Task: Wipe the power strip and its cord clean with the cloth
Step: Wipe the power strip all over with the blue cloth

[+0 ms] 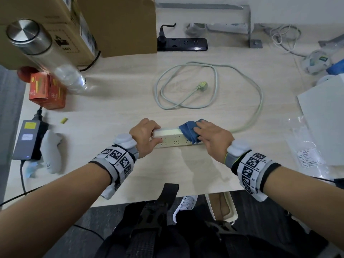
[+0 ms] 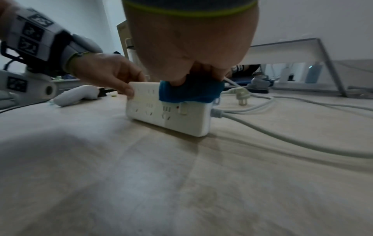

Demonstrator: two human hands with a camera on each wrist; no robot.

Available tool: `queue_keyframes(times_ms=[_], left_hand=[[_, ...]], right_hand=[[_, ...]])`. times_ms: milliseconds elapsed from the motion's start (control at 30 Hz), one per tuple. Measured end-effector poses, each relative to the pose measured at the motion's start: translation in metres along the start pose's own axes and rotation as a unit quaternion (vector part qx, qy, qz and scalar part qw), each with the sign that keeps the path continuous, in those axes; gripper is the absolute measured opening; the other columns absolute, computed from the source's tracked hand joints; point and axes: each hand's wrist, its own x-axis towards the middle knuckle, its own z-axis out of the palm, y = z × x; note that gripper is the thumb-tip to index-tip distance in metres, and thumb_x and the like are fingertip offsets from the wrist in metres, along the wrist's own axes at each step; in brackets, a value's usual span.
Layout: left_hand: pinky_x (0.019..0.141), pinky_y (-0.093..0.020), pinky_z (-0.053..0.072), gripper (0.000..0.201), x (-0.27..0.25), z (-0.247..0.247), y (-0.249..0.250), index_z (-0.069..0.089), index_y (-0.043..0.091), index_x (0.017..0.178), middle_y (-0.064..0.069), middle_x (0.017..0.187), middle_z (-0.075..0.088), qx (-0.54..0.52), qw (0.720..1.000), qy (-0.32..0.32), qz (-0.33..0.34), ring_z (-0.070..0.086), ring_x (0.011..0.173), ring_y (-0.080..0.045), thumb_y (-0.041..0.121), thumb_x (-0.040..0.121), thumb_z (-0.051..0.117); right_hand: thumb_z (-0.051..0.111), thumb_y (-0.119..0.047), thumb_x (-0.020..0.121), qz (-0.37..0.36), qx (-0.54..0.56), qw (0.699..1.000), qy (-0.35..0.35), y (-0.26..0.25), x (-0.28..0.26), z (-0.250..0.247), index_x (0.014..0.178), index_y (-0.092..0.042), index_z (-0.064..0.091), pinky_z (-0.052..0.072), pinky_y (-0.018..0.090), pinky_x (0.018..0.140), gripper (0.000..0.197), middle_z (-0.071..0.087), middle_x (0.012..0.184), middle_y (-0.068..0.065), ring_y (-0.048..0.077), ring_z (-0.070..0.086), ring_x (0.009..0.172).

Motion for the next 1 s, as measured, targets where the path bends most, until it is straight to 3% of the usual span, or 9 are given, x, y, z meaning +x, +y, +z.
queue_keyframes(times_ms=[133,200,267,400,567,700,867,900,1000], left_hand=[[0.065,-0.032,0.043,0.033,-0.005,0.004,-0.003,0.056,0.013,0.098,0.005,0.091,0.044,0.0,0.999,-0.028,0.021,0.051,0.071,-0.019,0.027,0.075,0.076],[0.06,-0.031,0.039,0.03,-0.008,0.007,-0.004,0.054,0.012,0.09,0.004,0.086,0.043,-0.016,0.999,-0.03,0.028,0.048,0.065,-0.021,0.032,0.074,0.069],[0.056,-0.03,0.037,0.034,-0.011,0.009,-0.005,0.052,0.009,0.083,0.002,0.081,0.042,-0.034,0.998,-0.025,0.043,0.046,0.06,-0.022,0.041,0.072,0.058],[0.053,-0.026,0.037,0.034,-0.011,0.008,-0.005,0.056,0.01,0.083,0.004,0.082,0.044,-0.049,0.997,-0.019,0.052,0.047,0.059,-0.02,0.041,0.072,0.063],[0.063,-0.024,0.036,0.027,-0.01,0.006,-0.004,0.057,0.02,0.089,0.015,0.082,0.041,-0.014,0.999,-0.044,0.019,0.045,0.065,-0.009,0.023,0.072,0.078],[0.063,-0.028,0.041,0.028,-0.009,0.005,-0.005,0.053,0.025,0.089,0.014,0.085,0.042,-0.005,0.998,-0.059,0.01,0.048,0.068,-0.013,0.027,0.073,0.075],[0.063,-0.036,0.046,0.025,-0.008,0.001,0.0,0.056,0.017,0.089,0.007,0.088,0.046,-0.004,0.998,-0.061,0.014,0.053,0.07,-0.022,0.027,0.075,0.075],[0.061,-0.035,0.045,0.025,-0.008,0.001,0.0,0.057,0.016,0.088,0.006,0.087,0.047,-0.007,0.998,-0.057,0.018,0.053,0.068,-0.022,0.027,0.075,0.075],[0.054,-0.028,0.036,0.025,-0.006,0.004,-0.002,0.052,0.016,0.081,0.008,0.079,0.041,-0.007,0.999,-0.046,0.024,0.049,0.06,-0.022,0.025,0.075,0.074]], right_hand=[[0.061,0.007,0.058,-0.051,0.036,0.998,-0.004,-0.03,0.018,0.018,0.082,0.002,0.07,0.048,0.039,0.079,0.026,0.069,0.085,0.02,0.037,0.068,0.077],[0.071,0.007,0.053,-0.084,0.026,0.996,-0.002,-0.049,0.025,0.035,0.087,0.003,0.073,0.056,0.039,0.074,0.034,0.07,0.09,0.022,0.037,0.07,0.081],[0.081,0.006,0.052,-0.095,0.028,0.995,-0.029,-0.063,0.027,0.05,0.095,0.005,0.071,0.054,0.045,0.083,0.044,0.069,0.099,0.022,0.038,0.068,0.092],[0.084,0.013,0.052,-0.118,0.047,0.992,-0.025,-0.039,0.012,0.045,0.102,0.004,0.071,0.049,0.053,0.088,0.052,0.067,0.11,0.024,0.041,0.066,0.1],[0.077,0.02,0.059,-0.084,0.057,0.995,-0.019,0.032,-0.035,0.009,0.109,0.002,0.069,0.031,0.031,0.11,0.054,0.062,0.122,0.022,0.033,0.056,0.117],[0.078,0.021,0.057,-0.066,0.011,0.998,0.0,0.028,-0.036,0.011,0.103,0.006,0.07,0.027,0.028,0.11,0.049,0.065,0.115,0.025,0.041,0.063,0.106],[0.079,0.016,0.052,-0.061,0.02,0.998,-0.023,-0.014,-0.01,0.035,0.103,0.007,0.07,0.037,0.04,0.102,0.053,0.066,0.112,0.027,0.044,0.064,0.101],[0.081,0.015,0.05,-0.062,0.019,0.997,-0.027,-0.024,-0.004,0.039,0.103,0.006,0.07,0.045,0.044,0.096,0.055,0.066,0.112,0.026,0.043,0.065,0.101],[0.087,0.01,0.041,-0.078,0.018,0.996,-0.05,-0.054,0.017,0.049,0.101,0.007,0.07,0.049,0.056,0.083,0.062,0.067,0.109,0.027,0.043,0.065,0.099]])
